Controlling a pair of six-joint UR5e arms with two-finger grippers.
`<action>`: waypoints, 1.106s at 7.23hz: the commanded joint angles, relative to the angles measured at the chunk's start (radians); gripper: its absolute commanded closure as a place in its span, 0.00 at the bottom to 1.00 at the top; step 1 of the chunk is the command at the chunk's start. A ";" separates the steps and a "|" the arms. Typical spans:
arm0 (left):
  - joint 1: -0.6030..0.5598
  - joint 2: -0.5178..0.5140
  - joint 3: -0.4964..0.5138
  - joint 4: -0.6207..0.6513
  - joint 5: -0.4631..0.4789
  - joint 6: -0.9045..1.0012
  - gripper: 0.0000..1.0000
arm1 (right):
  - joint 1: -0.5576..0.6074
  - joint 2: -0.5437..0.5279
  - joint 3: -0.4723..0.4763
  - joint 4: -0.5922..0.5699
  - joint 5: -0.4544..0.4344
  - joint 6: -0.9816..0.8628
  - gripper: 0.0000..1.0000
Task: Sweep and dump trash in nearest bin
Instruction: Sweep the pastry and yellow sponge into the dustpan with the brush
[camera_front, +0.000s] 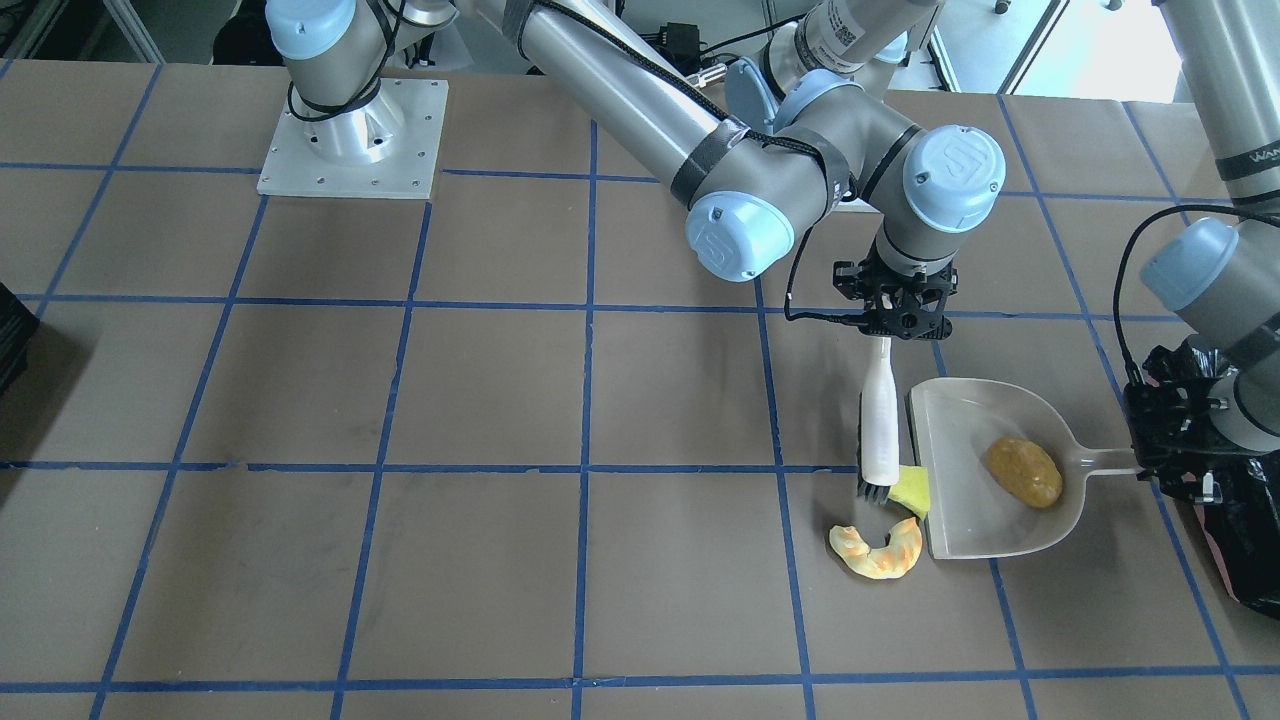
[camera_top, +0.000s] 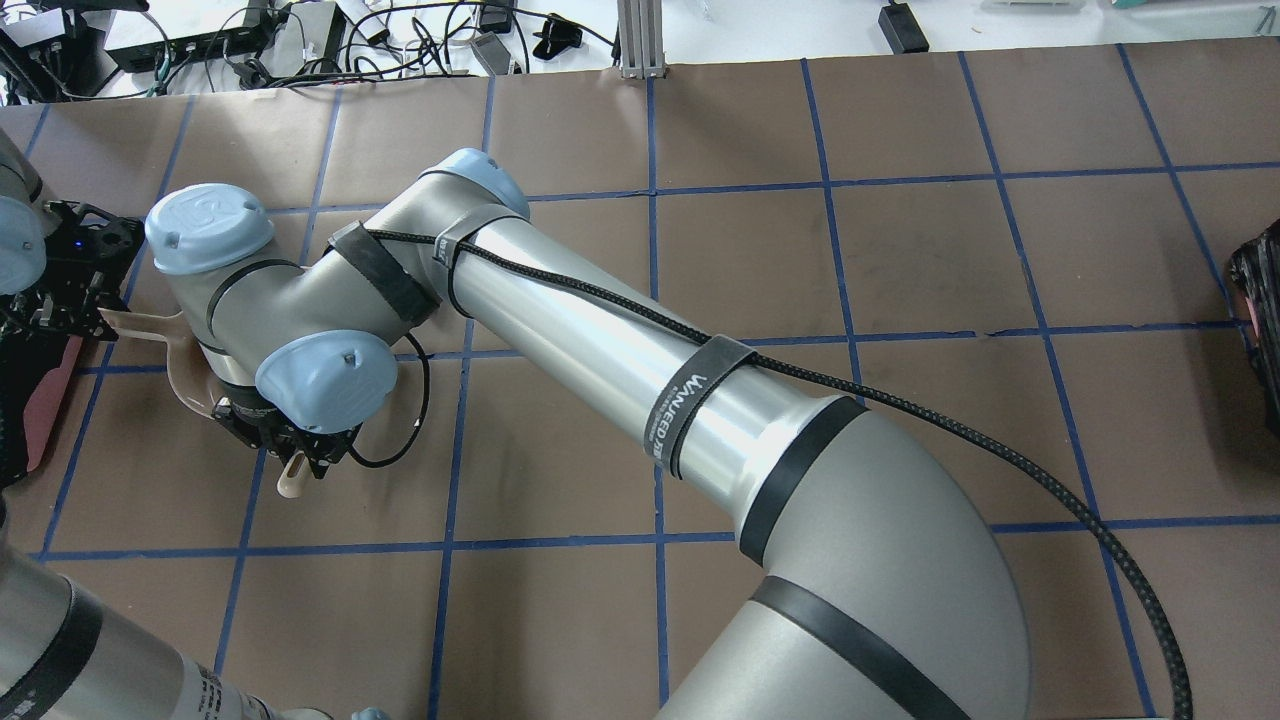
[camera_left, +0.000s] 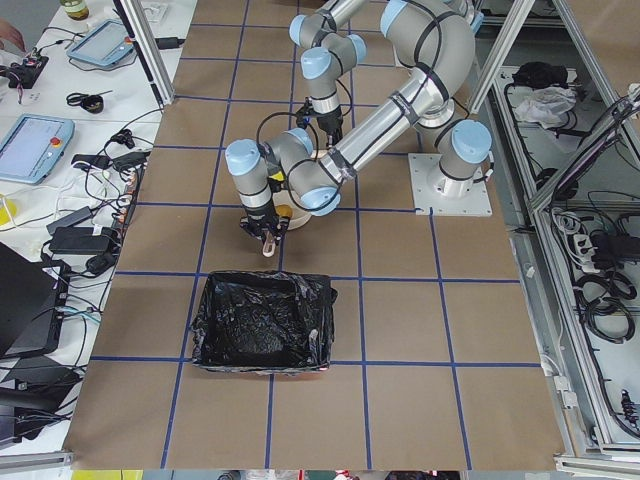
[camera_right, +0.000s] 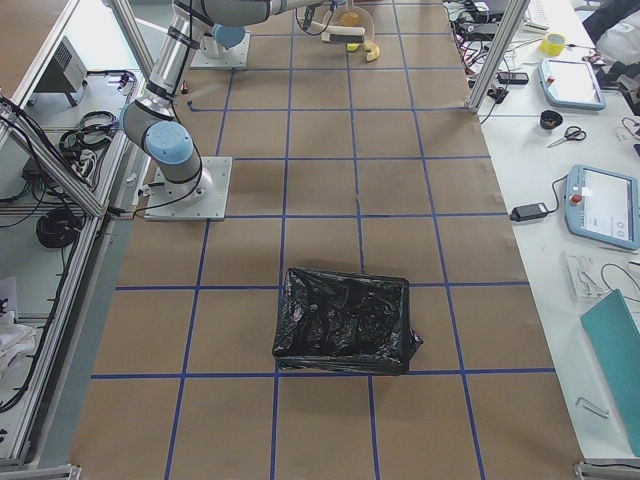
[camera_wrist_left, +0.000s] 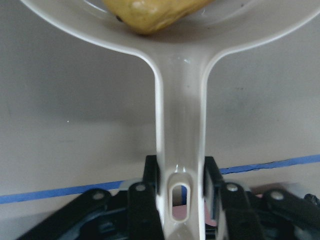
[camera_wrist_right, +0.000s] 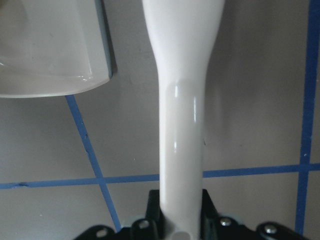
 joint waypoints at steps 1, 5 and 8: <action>-0.006 -0.003 0.001 0.030 0.046 -0.050 1.00 | -0.046 -0.004 -0.002 0.030 -0.010 0.085 1.00; -0.064 -0.008 -0.001 0.031 0.109 -0.271 1.00 | -0.110 0.022 -0.016 0.018 -0.032 0.212 1.00; -0.064 -0.010 -0.002 0.030 0.109 -0.284 1.00 | -0.110 0.110 -0.122 -0.003 0.014 0.231 1.00</action>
